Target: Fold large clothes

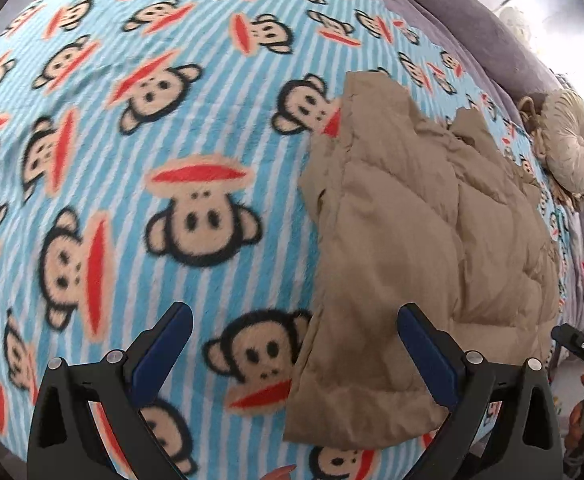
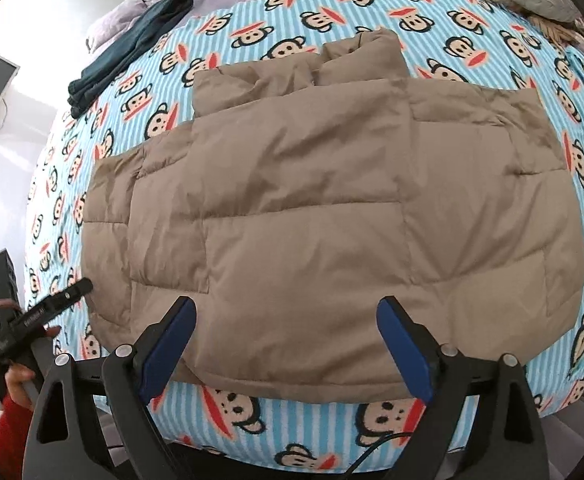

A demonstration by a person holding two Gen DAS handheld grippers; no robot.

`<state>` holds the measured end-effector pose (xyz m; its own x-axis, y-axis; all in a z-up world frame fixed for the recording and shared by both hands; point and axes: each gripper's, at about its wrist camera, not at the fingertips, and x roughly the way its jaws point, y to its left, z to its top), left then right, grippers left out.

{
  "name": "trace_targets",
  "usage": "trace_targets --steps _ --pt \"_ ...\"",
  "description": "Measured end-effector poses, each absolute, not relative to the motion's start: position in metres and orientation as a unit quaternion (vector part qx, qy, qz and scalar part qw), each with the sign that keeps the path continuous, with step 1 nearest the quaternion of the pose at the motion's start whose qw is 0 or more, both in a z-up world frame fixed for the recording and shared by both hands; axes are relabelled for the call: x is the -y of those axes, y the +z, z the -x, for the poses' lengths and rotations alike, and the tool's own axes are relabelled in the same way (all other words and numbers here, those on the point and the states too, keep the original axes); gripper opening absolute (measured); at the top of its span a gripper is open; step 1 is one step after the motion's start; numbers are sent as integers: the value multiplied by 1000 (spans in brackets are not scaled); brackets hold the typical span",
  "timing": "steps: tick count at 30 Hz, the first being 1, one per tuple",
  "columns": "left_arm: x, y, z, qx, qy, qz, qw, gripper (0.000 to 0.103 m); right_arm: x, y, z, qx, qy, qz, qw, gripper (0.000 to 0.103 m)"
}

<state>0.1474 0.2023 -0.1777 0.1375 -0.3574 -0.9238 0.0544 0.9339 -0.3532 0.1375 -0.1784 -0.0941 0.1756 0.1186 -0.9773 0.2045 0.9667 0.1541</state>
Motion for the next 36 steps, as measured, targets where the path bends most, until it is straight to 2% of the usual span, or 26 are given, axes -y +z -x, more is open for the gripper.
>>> trace_targets --steps 5,14,21,22,23,24,25,26,27,28,29,33,36 --pt "-185 -185 -167 -645 -175 114 735 102 181 -105 -143 -664 -38 -144 733 93" --pt "-166 -223 -196 -671 -253 179 673 102 186 -102 -141 -665 -50 -143 732 93" --pt "-115 -233 -193 -683 -314 123 648 102 195 -99 -145 -652 -51 -148 742 93" --pt "-113 -232 -193 -681 -314 119 651 96 197 -98 -147 -647 -51 -148 746 93" --pt "-110 -230 -193 -675 -318 114 656 77 198 -98 -148 -643 -50 -148 750 93" --pt "-108 -229 -194 -674 -323 118 654 67 199 -97 -149 -639 -51 -147 754 93" --pt "-107 -228 -195 -674 -335 137 644 49 200 -96 -152 -631 -52 -142 761 91" --pt "-107 -226 -194 -673 -339 146 641 41 201 -95 -154 -626 -51 -138 766 76" --pt "-106 -223 -192 -671 -339 143 644 40 202 -94 -156 -621 -49 -134 771 41" --pt "-103 -218 -189 -669 -338 134 649 36 202 -96 -159 -618 -47 -124 775 25" --pt "-101 -214 -187 -668 -335 130 652 34 200 -99 -163 -620 -49 -113 775 15" --pt "-93 -188 -181 -665 -315 122 666 27 202 -122 -188 -620 -19 -93 779 12" --pt "-80 -153 -172 -654 -309 116 681 26 205 -142 -205 -622 -10 -89 778 12"
